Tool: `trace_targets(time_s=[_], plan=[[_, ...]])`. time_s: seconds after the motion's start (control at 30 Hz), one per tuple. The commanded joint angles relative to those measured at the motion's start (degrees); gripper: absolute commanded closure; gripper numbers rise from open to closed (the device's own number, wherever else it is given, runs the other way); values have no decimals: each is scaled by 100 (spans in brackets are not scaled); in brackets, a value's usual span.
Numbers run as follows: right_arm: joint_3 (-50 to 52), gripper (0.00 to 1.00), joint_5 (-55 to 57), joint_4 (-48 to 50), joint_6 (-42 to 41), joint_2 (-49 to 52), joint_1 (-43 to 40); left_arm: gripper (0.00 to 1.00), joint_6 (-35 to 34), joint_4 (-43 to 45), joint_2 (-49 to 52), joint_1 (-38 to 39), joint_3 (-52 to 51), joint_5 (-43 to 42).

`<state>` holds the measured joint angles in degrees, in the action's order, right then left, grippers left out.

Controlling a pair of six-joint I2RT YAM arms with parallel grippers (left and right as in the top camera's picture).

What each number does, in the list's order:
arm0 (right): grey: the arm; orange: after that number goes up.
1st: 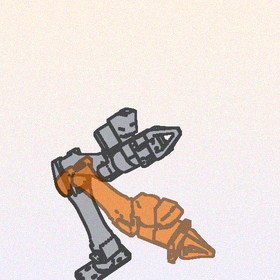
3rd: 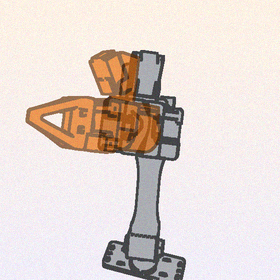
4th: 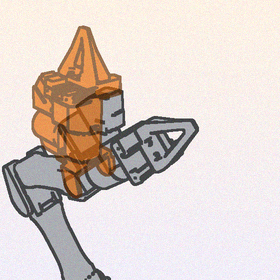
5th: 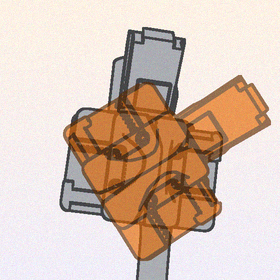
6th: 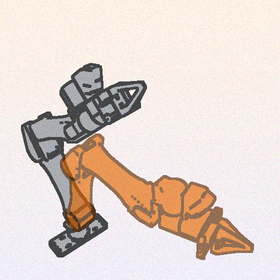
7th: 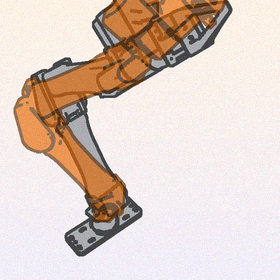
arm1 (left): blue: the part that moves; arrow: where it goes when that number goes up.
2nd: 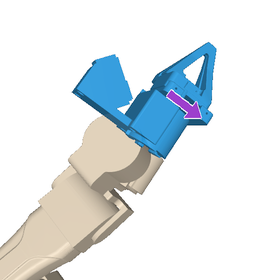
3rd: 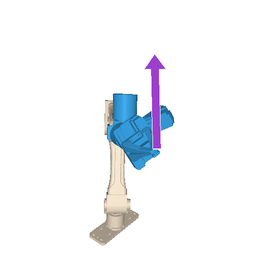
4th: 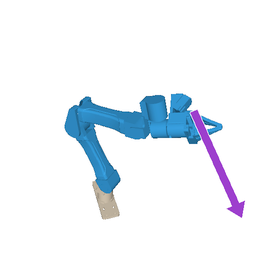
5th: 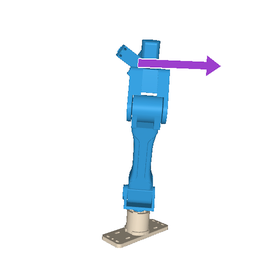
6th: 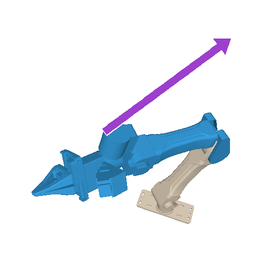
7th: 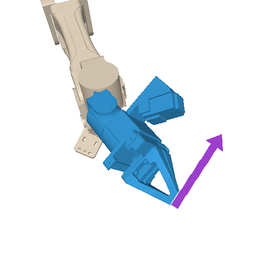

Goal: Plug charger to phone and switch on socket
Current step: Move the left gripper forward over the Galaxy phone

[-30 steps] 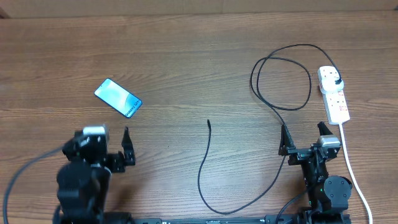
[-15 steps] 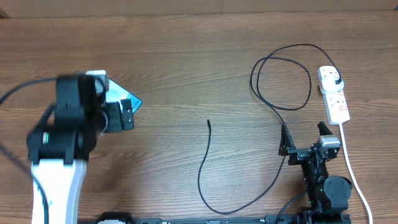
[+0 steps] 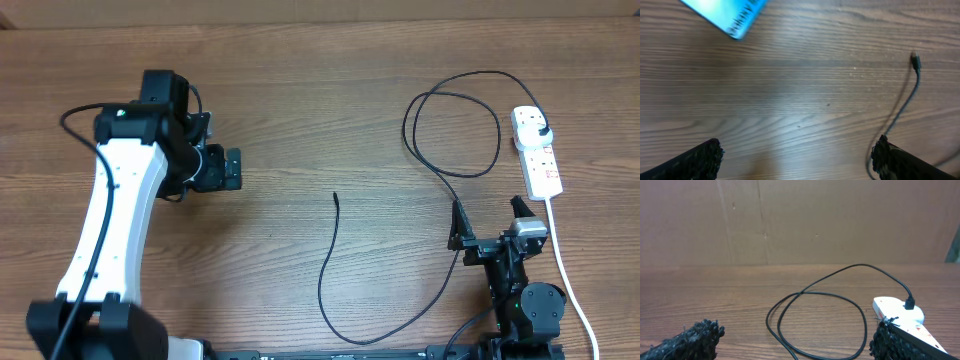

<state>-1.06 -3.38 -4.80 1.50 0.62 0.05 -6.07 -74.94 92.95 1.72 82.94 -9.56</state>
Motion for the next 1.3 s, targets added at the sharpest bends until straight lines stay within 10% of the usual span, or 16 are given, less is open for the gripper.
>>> trace_targets(time_s=[0.0, 0.57, 0.8, 0.9, 1.27], plan=[[61, 0, 74, 11, -15, -48, 31, 0, -90, 24, 341, -20, 144, -514], [61, 0, 74, 13, -15, -48, 31, 0, -1008, 531, 970, -20, 144, -485], [61, 0, 74, 11, -15, -48, 31, 19, -2100, 621, 970, -20, 144, 177], [59, 0, 74, 11, -15, -48, 31, 0, -2297, 629, 970, -20, 144, 317], [59, 0, 74, 13, -15, -48, 31, 0, -2295, 789, 970, -20, 144, 264]])
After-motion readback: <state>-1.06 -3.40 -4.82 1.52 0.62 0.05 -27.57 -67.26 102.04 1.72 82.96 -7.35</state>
